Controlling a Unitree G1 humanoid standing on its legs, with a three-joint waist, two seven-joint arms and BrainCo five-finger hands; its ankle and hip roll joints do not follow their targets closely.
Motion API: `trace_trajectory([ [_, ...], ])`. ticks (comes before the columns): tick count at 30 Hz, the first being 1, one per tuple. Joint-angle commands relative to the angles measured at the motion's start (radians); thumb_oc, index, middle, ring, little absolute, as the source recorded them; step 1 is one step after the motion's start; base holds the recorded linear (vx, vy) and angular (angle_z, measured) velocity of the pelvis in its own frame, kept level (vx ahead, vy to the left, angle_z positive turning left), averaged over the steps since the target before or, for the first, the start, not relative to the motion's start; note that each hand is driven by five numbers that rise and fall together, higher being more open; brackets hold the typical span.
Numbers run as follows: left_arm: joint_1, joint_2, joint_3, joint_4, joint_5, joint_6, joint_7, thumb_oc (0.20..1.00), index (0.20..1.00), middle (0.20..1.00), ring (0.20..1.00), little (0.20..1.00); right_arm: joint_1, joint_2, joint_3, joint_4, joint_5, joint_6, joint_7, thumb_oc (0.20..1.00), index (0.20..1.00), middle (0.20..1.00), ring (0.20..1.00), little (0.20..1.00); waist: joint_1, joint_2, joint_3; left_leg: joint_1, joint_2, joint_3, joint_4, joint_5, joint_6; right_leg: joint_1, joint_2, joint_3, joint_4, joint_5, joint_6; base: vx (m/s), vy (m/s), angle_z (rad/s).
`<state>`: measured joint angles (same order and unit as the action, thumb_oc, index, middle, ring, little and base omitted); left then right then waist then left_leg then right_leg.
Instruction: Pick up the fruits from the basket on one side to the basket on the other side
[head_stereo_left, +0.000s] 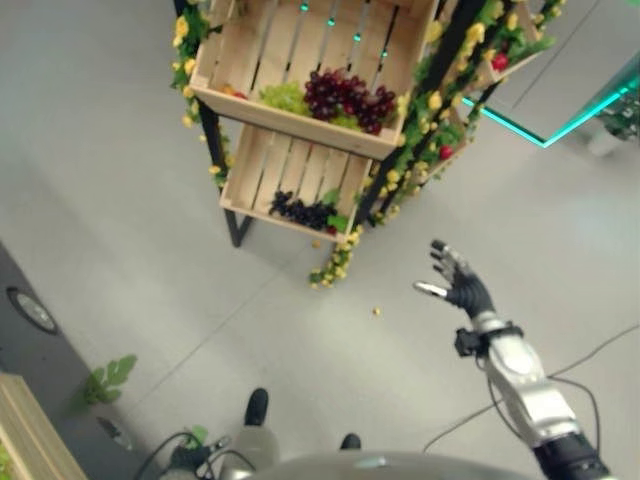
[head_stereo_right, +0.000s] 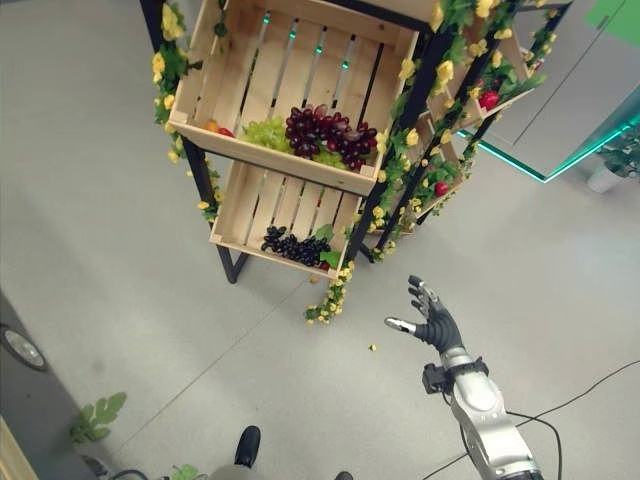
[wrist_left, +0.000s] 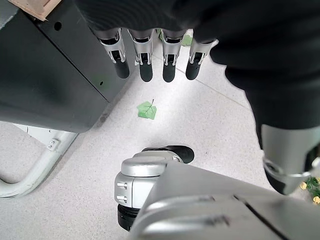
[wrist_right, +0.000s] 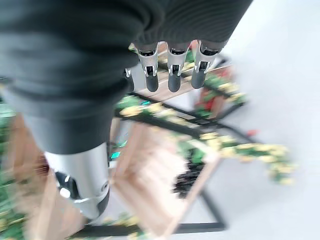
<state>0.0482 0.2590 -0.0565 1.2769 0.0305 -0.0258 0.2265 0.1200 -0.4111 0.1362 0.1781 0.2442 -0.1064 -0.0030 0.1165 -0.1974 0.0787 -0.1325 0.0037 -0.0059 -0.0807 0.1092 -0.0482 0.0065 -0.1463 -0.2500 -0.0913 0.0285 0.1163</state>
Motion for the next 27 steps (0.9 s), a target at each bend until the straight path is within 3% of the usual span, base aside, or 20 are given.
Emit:
trace_trajectory([
  [1, -0.027, -0.018, 0.019, 0.064, 0.026, -0.005, 0.016, 1.0, 1.0, 1.0, 1.0, 1.0, -0.029, -0.002, 0.022, 0.044, -0.061, -0.025, -0.02, 1.0, 1.0, 1.0, 1.0, 1.0, -0.019, 0.04, 0.014, 0.053, -0.054, -0.017, -0.007, -0.08, 0.053, -0.056, 0.02, 0.102, 0.058, 0.029, 0.029, 0.03, -0.057, 0.11],
  [2, -0.038, -0.013, 0.001, 0.068, 0.024, -0.009, 0.011, 1.0, 1.0, 1.0, 1.0, 1.0, -0.031, 0.012, 0.041, 0.167, -0.096, -0.019, -0.039, 1.0, 1.0, 1.0, 1.0, 1.0, -0.043, 0.056, 0.015, 0.059, -0.055, -0.045, -0.007, -0.075, 0.059, -0.068, 0.067, 0.258, 0.099, -0.013, 0.018, 0.06, -0.053, 0.18],
  [3, -0.039, -0.013, -0.01, 0.069, 0.022, -0.014, 0.006, 1.0, 1.0, 1.0, 1.0, 1.0, -0.031, 0.023, 0.052, 0.225, -0.099, -0.011, -0.037, 1.0, 1.0, 1.0, 1.0, 1.0, -0.053, 0.063, 0.006, 0.058, -0.055, -0.06, -0.007, -0.069, 0.059, -0.072, 0.085, 0.318, 0.104, -0.022, 0.014, 0.06, -0.044, 0.19],
  [4, -0.039, -0.013, -0.01, 0.069, 0.022, -0.014, 0.006, 1.0, 1.0, 1.0, 1.0, 1.0, -0.032, 0.023, 0.053, 0.228, -0.099, -0.013, -0.038, 1.0, 1.0, 1.0, 1.0, 1.0, -0.053, 0.063, 0.007, 0.059, -0.055, -0.06, -0.007, -0.07, 0.059, -0.072, 0.085, 0.319, 0.106, -0.024, 0.014, 0.08, -0.028, 0.49],
  [5, -0.043, -0.013, -0.025, 0.071, 0.026, -0.014, -0.001, 1.0, 1.0, 1.0, 1.0, 1.0, -0.033, 0.022, 0.069, 0.273, -0.146, -0.005, -0.046, 1.0, 1.0, 1.0, 1.0, 1.0, -0.064, 0.072, 0.005, 0.069, -0.059, -0.092, -0.007, -0.069, 0.061, -0.072, 0.118, 0.4, 0.131, -0.044, 0.004, 0.08, -0.054, 0.71],
  [8, -0.055, -0.014, -0.047, 0.074, 0.021, -0.02, -0.01, 1.0, 1.0, 1.0, 1.0, 1.0, -0.036, 0.044, 0.083, 0.394, -0.138, 0.012, -0.052, 1.0, 1.0, 1.0, 1.0, 1.0, -0.077, 0.086, 0.0, 0.071, -0.058, -0.146, -0.007, -0.054, 0.058, -0.07, 0.154, 0.474, 0.153, -0.058, -0.016, 0.04, -0.098, 0.81],
  [11, -0.071, -0.026, -0.086, 0.063, -0.016, -0.04, -0.042, 1.0, 1.0, 1.0, 1.0, 1.0, -0.079, 0.094, 0.133, 0.706, -0.185, 0.037, -0.053, 1.0, 1.0, 1.0, 1.0, 1.0, -0.072, 0.112, -0.004, 0.075, -0.025, -0.187, -0.007, -0.039, 0.027, -0.029, 0.166, 0.402, 0.093, -0.058, -0.043, 0.01, -0.314, 0.44],
  [20, -0.096, -0.057, -0.15, 0.064, -0.015, -0.047, -0.056, 1.0, 1.0, 1.0, 1.0, 1.0, -0.148, 0.131, 0.137, 1.068, -0.234, 0.059, -0.1, 1.0, 1.0, 1.0, 1.0, 1.0, -0.052, 0.14, 0.043, 0.018, 0.022, -0.238, 0.037, 0.017, -0.031, 0.036, 0.195, 0.305, 0.009, -0.044, -0.078, -0.09, -0.239, 0.53],
  [21, -0.098, -0.074, -0.158, 0.058, -0.018, -0.05, -0.058, 1.0, 1.0, 1.0, 1.0, 1.0, -0.153, 0.122, 0.1, 1.125, -0.226, 0.065, -0.115, 1.0, 1.0, 1.0, 1.0, 1.0, -0.052, 0.154, 0.062, -0.027, 0.029, -0.176, 0.057, 0.042, -0.036, 0.042, 0.182, 0.263, 0.004, -0.042, -0.076, -0.12, -0.073, 0.63],
  [22, -0.099, -0.074, -0.158, 0.058, -0.018, -0.049, -0.058, 1.0, 1.0, 1.0, 1.0, 1.0, -0.154, 0.122, 0.1, 1.127, -0.226, 0.064, -0.115, 1.0, 1.0, 1.0, 1.0, 1.0, -0.054, 0.154, 0.062, -0.029, 0.028, -0.178, 0.061, 0.04, -0.036, 0.042, 0.181, 0.261, 0.004, -0.043, -0.075, -0.22, -0.112, 0.7],
  [23, -0.104, -0.084, -0.141, 0.054, -0.035, -0.048, -0.065, 1.0, 1.0, 1.0, 1.0, 1.0, -0.151, 0.116, 0.075, 1.148, -0.224, 0.063, -0.12, 1.0, 1.0, 1.0, 1.0, 1.0, -0.069, 0.159, 0.071, -0.064, 0.031, 0.018, 0.091, 0.024, -0.025, 0.042, 0.155, 0.205, 0.004, -0.037, -0.066, -0.1, -0.038, 0.64],
  [26, -0.086, -0.09, -0.117, 0.048, -0.049, -0.05, -0.074, 1.0, 1.0, 1.0, 1.0, 1.0, -0.141, 0.11, 0.056, 1.156, -0.225, 0.068, -0.114, 1.0, 1.0, 1.0, 1.0, 1.0, -0.069, 0.166, 0.063, -0.056, 0.042, 0.064, 0.117, 0.015, -0.028, 0.03, 0.142, 0.178, 0.004, -0.029, -0.064, -0.13, -0.048, 0.67],
  [27, -0.075, -0.096, -0.084, 0.058, -0.077, -0.051, -0.085, 1.0, 1.0, 1.0, 1.0, 1.0, -0.13, 0.108, 0.042, 1.163, -0.225, 0.071, -0.105, 1.0, 1.0, 1.0, 1.0, 1.0, -0.078, 0.165, 0.054, -0.024, 0.045, 0.092, 0.159, -0.03, -0.023, 0.017, 0.119, 0.129, 0.009, -0.025, -0.067, -0.12, -0.018, 0.02],
])
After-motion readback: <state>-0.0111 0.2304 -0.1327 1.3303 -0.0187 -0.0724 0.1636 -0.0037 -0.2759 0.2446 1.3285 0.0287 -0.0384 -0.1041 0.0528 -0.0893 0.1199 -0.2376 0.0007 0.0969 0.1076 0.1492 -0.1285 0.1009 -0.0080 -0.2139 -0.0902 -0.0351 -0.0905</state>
